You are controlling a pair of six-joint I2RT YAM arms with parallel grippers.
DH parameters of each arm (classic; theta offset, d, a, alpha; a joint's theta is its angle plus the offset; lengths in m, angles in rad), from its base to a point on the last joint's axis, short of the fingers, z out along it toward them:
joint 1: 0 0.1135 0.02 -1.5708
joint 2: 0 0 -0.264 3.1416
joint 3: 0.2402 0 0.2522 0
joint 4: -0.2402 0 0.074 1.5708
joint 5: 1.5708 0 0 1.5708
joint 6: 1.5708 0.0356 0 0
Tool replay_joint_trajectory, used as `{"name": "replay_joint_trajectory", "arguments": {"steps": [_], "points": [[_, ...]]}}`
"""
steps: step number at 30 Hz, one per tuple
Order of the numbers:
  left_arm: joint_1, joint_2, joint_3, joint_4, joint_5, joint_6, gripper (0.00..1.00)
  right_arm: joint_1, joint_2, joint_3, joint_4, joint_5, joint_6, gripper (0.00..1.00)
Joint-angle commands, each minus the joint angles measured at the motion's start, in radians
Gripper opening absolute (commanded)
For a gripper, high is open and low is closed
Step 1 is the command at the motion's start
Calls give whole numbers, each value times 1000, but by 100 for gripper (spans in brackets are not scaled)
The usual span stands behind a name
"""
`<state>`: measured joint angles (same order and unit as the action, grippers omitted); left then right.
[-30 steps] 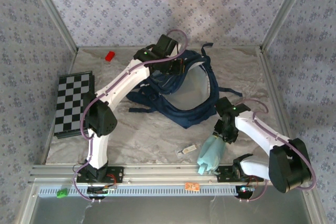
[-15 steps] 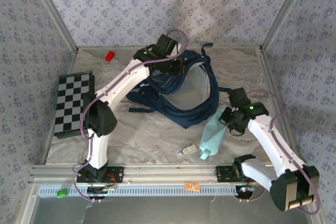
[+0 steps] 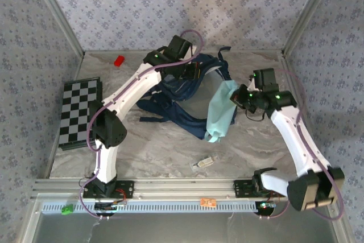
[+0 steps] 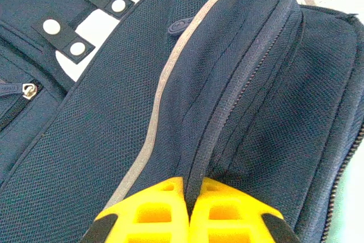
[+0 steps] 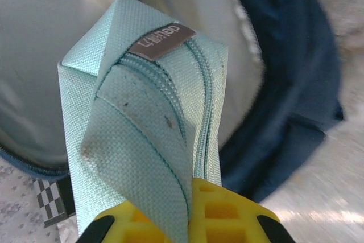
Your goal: Pack the student bag
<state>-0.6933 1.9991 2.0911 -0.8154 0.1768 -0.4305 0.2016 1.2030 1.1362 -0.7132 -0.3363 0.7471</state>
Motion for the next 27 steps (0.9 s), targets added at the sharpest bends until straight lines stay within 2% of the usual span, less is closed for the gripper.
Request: {"name": "replay_joint_trajectory", "arguments": {"steps": [1, 7, 11, 14, 16, 18, 21, 24, 27], "points": [[8, -21, 81, 10, 45, -1, 0, 51, 87, 46, 215, -60, 18, 0], [8, -12, 124, 7, 42, -7, 0, 68, 327, 114, 354, -62, -16, 0], [8, -12, 137, 2, 63, -9, 0, 57, 466, 182, 414, -65, -28, 8], [8, -15, 139, 3, 59, -7, 0, 69, 538, 247, 387, -37, -85, 31], [9, -14, 142, -8, 44, -4, 0, 70, 520, 226, 413, -33, -89, 49], [11, -16, 139, -13, 36, -1, 0, 77, 463, 174, 427, -21, -100, 59], [12, -17, 136, -17, 32, 7, 0, 91, 349, 99, 339, 30, -111, 65], [14, -14, 134, -18, 34, 13, 0, 114, 258, -1, 256, 10, -87, 68], [12, -8, 133, -19, 37, 16, 0, 202, 213, -67, 253, -21, -57, 70]]}}
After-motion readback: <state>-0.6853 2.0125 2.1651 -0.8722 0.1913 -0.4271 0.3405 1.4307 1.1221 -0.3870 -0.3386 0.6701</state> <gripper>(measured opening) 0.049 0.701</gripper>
